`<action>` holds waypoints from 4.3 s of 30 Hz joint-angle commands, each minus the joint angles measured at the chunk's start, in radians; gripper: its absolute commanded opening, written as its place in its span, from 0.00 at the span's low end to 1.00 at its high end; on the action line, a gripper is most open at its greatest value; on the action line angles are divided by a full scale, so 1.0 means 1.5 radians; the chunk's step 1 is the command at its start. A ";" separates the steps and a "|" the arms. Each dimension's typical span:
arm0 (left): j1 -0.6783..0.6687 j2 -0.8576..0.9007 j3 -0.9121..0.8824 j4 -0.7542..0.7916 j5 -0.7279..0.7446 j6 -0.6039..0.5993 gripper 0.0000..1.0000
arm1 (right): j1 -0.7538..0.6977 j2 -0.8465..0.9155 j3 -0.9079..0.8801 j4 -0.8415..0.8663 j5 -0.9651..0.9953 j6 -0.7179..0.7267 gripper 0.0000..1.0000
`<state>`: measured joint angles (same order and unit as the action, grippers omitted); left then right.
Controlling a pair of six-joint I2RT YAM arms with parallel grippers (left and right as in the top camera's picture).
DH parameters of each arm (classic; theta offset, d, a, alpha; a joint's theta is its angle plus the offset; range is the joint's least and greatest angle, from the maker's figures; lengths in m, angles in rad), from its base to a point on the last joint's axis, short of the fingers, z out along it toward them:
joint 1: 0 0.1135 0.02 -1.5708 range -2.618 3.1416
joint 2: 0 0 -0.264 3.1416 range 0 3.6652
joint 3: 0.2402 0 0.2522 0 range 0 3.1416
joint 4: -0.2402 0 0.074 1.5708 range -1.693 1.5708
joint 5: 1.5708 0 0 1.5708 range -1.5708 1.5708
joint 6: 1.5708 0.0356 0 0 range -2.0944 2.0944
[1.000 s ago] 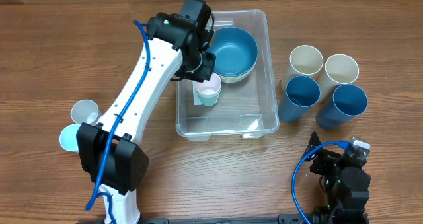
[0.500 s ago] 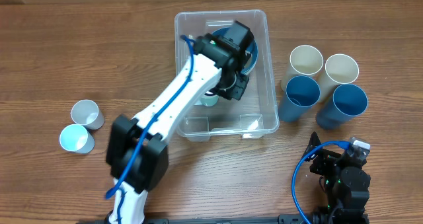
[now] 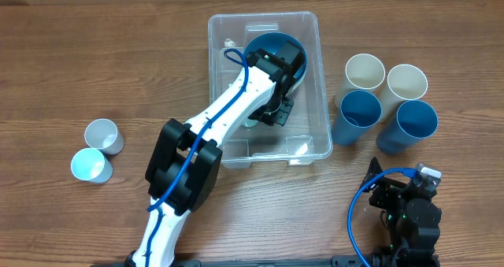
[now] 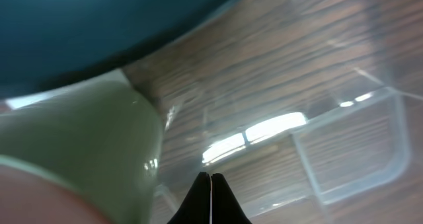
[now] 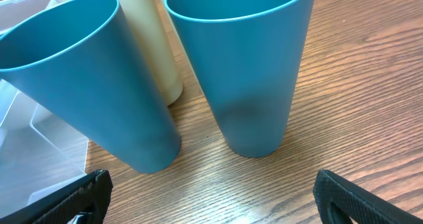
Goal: Pack container
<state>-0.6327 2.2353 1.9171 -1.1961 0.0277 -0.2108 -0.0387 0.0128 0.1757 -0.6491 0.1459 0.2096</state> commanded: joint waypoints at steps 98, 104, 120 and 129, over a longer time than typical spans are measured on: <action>0.133 -0.165 0.229 -0.206 -0.063 -0.015 0.45 | -0.002 -0.007 -0.011 -0.004 0.004 0.004 1.00; 0.338 -0.219 0.229 -0.266 -0.012 -0.014 0.52 | -0.002 -0.007 -0.011 -0.004 0.004 0.004 1.00; 0.680 -0.252 0.201 -0.329 0.051 0.036 0.39 | -0.002 -0.007 -0.011 -0.004 0.004 0.004 1.00; 0.831 -0.392 -0.066 -0.270 0.031 -0.002 0.44 | -0.002 -0.007 -0.011 -0.004 0.004 0.004 1.00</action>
<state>0.5514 1.7267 1.9774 -1.6531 0.0494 -0.1898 -0.0387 0.0128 0.1757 -0.6498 0.1459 0.2092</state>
